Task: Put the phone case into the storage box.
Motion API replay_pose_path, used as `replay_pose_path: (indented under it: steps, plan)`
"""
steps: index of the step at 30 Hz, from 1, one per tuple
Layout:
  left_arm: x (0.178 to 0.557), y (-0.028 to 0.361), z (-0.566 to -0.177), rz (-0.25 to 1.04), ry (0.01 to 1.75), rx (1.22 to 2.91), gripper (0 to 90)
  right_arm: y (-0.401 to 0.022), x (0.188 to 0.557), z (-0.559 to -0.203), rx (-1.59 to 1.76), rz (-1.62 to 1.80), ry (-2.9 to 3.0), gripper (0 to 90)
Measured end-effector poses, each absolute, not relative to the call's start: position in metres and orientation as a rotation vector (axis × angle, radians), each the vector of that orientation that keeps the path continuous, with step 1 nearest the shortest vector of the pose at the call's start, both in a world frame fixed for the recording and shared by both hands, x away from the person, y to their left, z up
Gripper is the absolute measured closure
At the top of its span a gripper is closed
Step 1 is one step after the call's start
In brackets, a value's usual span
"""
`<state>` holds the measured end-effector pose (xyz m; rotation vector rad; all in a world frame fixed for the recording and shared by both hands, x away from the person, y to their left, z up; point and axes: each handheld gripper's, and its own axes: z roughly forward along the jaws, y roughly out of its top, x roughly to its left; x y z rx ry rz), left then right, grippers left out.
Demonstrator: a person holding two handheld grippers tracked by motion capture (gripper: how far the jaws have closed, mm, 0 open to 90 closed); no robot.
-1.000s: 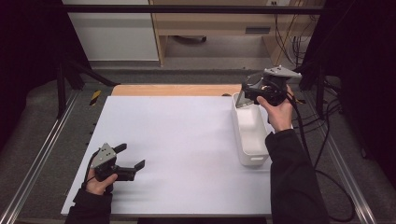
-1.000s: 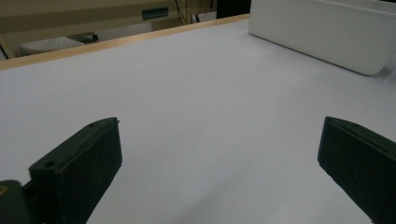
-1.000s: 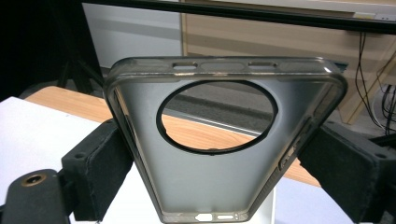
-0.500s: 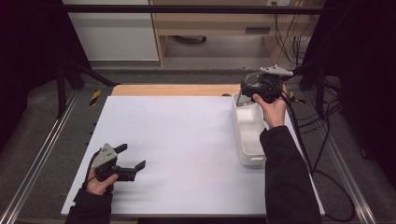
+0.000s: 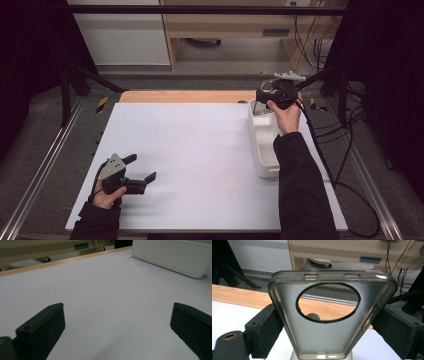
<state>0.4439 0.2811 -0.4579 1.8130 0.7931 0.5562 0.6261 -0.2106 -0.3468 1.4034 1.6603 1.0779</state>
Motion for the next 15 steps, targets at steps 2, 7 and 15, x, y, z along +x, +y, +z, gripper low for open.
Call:
replay_pose_path:
  steps: [2,7,15]
  plan:
    - [0.444,0.281,-0.458,0.556,0.793,1.813,0.0,-0.211,0.629,-0.350,1.413,1.067,1.659,11.5]
    - [0.444,0.281,-0.458,0.555,0.793,1.814,0.0,-0.211,0.636,-0.358,1.437,1.056,1.660,11.5]
    - [0.444,0.281,-0.458,0.554,0.792,1.815,0.0,-0.206,0.643,-0.366,1.446,1.027,1.673,11.5]
